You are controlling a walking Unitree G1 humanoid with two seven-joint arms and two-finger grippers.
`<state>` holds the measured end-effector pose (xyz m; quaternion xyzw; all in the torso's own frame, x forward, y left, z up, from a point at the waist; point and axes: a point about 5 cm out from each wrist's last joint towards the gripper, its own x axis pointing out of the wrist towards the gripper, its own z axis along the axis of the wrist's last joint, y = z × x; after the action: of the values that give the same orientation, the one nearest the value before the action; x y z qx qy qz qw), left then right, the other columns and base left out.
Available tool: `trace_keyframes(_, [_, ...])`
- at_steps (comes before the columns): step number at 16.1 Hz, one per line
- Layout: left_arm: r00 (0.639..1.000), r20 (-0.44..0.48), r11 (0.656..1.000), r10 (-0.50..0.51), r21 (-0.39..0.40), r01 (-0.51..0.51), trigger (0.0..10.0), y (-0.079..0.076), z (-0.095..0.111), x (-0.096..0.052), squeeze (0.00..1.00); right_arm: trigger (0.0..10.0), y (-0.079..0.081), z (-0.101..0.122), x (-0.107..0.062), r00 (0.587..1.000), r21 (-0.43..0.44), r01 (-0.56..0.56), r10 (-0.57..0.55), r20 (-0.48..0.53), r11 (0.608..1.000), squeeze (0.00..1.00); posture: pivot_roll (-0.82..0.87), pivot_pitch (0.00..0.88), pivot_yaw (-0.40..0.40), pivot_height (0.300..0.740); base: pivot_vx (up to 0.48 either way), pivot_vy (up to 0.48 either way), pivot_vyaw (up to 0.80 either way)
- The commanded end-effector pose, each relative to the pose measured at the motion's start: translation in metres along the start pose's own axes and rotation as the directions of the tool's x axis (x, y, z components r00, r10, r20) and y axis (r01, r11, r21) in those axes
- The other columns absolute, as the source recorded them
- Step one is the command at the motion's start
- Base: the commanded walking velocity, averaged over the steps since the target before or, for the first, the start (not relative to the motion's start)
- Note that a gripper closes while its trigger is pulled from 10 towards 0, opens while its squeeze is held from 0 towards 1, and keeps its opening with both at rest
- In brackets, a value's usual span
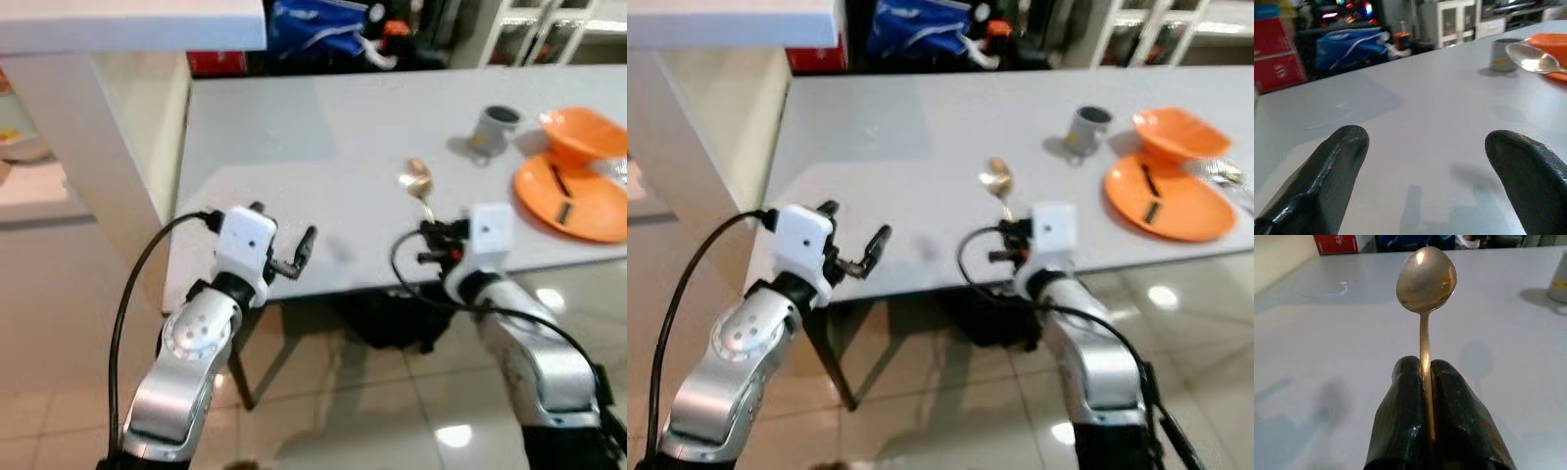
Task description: Setting the table
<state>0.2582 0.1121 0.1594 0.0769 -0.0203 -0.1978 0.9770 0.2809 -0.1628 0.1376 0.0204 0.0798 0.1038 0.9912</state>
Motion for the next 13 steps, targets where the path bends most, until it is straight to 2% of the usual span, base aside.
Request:
trace_keyframes(1, [1.000,-0.028,1.000,-0.012,-0.003,0.012,10.0,-0.002,-0.003,-0.007,0.00,10.0,0.006,0.005,-0.005,1.000,-0.001,-0.021,0.021,0.013,1.000,0.00,0.03,0.146,-0.023,0.740,0.394,0.000,0.00])
trace_keyframes(4, [0.999,-0.045,1.000,-0.019,0.000,0.019,10.0,-0.006,-0.006,-0.011,0.00,10.0,-0.005,0.009,-0.003,1.000,-0.021,-0.015,0.015,0.000,1.000,0.00,0.03,0.162,-0.049,0.740,0.383,0.000,0.00])
trace_keyframes(5, [0.999,-0.050,1.000,-0.012,-0.005,0.012,10.0,-0.007,-0.008,-0.012,0.00,10.0,-0.012,0.010,0.001,1.000,-0.026,-0.011,0.011,-0.005,1.000,0.00,0.04,0.161,-0.060,0.740,0.000,0.000,0.00])
trace_keyframes(7, [0.996,-0.069,0.998,-0.057,0.033,0.059,10.0,-0.012,-0.009,-0.014,0.00,10.0,-0.018,0.012,0.011,1.000,-0.024,0.011,-0.012,-0.014,1.000,0.00,0.05,0.151,-0.073,0.740,0.000,0.000,0.00])
trace_keyframes(9, [0.996,-0.057,0.997,-0.069,0.024,0.070,10.0,-0.013,-0.006,-0.017,0.00,10.0,-0.025,0.008,0.019,0.997,-0.076,0.043,-0.047,-0.055,0.996,0.00,0.07,0.147,-0.080,0.740,0.000,0.000,0.00])
trace_keyframes(10, [0.995,-0.060,0.997,-0.078,0.024,0.079,10.0,-0.013,-0.006,-0.017,0.00,10.0,-0.027,0.007,0.022,0.997,-0.075,0.046,-0.050,-0.063,0.996,0.00,0.07,0.148,-0.078,0.740,0.000,0.000,0.00])
trace_keyframes(13, [0.976,-0.079,0.976,-0.205,0.061,0.210,10.0,-0.021,-0.004,-0.020,0.00,10.0,-0.031,0.006,0.037,0.995,-0.014,0.041,-0.042,-0.089,0.999,0.00,0.09,0.143,-0.068,0.740,0.000,0.000,0.00])
